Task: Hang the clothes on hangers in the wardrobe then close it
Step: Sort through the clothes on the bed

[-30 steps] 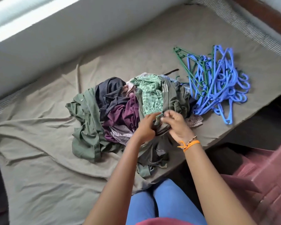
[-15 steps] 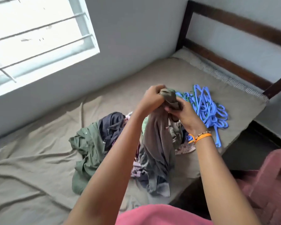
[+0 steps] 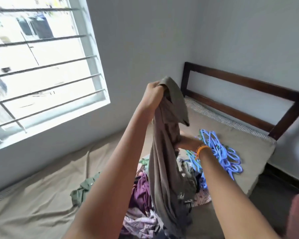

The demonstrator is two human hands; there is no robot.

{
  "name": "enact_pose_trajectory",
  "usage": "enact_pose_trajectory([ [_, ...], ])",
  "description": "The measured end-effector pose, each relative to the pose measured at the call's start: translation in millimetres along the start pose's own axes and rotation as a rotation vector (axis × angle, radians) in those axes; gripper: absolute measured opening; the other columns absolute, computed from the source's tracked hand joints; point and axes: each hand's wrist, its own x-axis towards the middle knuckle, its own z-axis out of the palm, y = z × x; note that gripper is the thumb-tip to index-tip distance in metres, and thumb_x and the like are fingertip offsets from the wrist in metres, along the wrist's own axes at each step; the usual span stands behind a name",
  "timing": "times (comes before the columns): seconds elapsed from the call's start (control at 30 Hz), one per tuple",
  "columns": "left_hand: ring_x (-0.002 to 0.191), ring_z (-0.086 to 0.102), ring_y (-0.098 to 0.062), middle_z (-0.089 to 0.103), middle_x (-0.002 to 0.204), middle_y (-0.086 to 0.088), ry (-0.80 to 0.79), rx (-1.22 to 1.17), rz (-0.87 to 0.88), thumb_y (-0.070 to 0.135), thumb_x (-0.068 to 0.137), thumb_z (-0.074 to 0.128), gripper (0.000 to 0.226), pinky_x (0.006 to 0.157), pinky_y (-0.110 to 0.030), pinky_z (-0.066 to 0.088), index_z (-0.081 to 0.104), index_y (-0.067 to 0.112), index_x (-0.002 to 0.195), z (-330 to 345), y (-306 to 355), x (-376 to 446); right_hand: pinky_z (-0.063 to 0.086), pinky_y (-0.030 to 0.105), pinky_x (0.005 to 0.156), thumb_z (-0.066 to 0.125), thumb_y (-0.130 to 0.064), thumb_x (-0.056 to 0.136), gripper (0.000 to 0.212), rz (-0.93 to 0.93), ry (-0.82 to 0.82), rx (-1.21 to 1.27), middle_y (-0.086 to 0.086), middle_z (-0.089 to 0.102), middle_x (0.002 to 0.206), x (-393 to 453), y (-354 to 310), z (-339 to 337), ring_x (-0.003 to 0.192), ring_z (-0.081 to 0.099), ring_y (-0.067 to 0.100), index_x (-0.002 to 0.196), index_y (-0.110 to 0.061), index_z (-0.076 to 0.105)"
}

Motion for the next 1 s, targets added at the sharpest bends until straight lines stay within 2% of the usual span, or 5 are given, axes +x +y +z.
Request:
enact_pose_trajectory([
  [0.23, 0.115, 0.046, -0.031, 0.046, 0.126, -0.011, 0.036, 1.082, -0.089, 0.008, 0.079, 0.052, 0.047, 0.094, -0.036, 0.038, 0.048, 0.019, 0.125, -44, -28, 2, 0.043, 0.033, 0.067, 0.071, -0.017, 0.07, 0.015, -0.108, 0.349, 0.336, -0.004, 0.062, 0.077, -6, -12, -31, 0.077, 0.05, 0.007, 0.078, -0.004, 0.067],
  [0.37, 0.122, 0.046, -0.021, 0.048, 0.13, -0.009, -0.517, 0.69, 0.094, 0.003, 0.075, 0.074, 0.075, 0.102, -0.03, 0.037, 0.037, 0.015, 0.138, -19, -43, -4, 0.039, 0.019, 0.052, 0.056, 0.012, 0.074, 0.021, -0.257, 0.3, 0.324, -0.007, 0.053, 0.063, -24, -72, -55, 0.057, 0.05, -0.004, 0.072, -0.009, 0.058],
  [0.6, 0.072, 0.05, -0.009, 0.058, 0.076, -0.002, -0.361, 0.716, 0.137, 0.011, 0.086, 0.065, 0.008, 0.065, -0.027, 0.039, 0.068, 0.01, 0.093, -12, -41, -1, 0.042, 0.018, 0.055, 0.074, 0.001, 0.072, 0.036, -0.316, 0.246, 0.799, 0.0, 0.058, 0.081, -38, -49, -63, 0.067, 0.054, 0.006, 0.091, -0.02, 0.052],
  [0.77, 0.074, 0.056, -0.004, 0.061, 0.083, 0.0, -0.066, 0.069, 0.016, -0.006, 0.092, 0.046, 0.029, 0.074, -0.021, 0.046, 0.064, 0.013, 0.102, -6, -31, -14, 0.044, 0.019, 0.057, 0.07, 0.0, 0.079, 0.033, -0.183, -0.04, 0.646, 0.007, 0.066, 0.091, -49, -14, -32, 0.07, 0.058, 0.008, 0.111, -0.003, 0.061],
  [1.0, 0.053, 0.033, -0.013, 0.037, 0.055, 0.0, 0.038, 0.179, -0.186, 0.015, 0.053, 0.045, 0.003, 0.05, -0.025, 0.026, 0.042, 0.014, 0.055, -15, -27, -26, 0.041, 0.027, 0.069, 0.071, -0.026, 0.077, 0.039, -0.32, 0.414, 0.899, 0.011, 0.056, 0.087, -55, -22, -35, 0.083, 0.047, 0.018, 0.093, 0.008, 0.06],
])
